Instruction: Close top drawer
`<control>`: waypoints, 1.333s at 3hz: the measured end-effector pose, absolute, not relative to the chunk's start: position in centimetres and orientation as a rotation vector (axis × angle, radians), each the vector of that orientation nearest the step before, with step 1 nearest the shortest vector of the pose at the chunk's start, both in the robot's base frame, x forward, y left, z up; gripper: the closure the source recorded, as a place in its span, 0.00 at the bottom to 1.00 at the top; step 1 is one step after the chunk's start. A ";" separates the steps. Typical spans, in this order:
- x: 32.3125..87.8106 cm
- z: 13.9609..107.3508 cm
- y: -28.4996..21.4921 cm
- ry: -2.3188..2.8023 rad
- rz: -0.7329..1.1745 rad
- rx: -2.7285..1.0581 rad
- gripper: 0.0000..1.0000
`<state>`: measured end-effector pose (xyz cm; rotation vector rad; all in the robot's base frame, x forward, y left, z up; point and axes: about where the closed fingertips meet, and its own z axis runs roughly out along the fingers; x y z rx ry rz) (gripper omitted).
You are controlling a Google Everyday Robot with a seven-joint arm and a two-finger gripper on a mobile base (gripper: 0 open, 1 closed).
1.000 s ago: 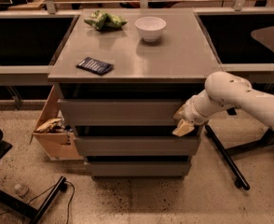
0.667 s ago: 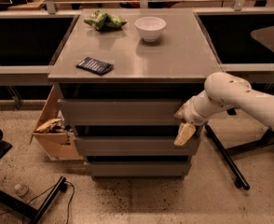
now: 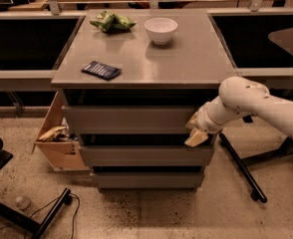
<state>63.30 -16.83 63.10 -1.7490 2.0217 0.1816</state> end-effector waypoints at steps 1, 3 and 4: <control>59.8 66.5 -17.0 2.037 0.099 -1.803 0.73; 50.8 78.9 -21.0 2.204 -0.306 -2.022 0.98; 50.6 78.4 -21.0 2.214 -0.283 -2.024 0.75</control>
Offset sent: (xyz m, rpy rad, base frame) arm -0.1392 -0.0325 0.1801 -0.5415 0.0368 0.0082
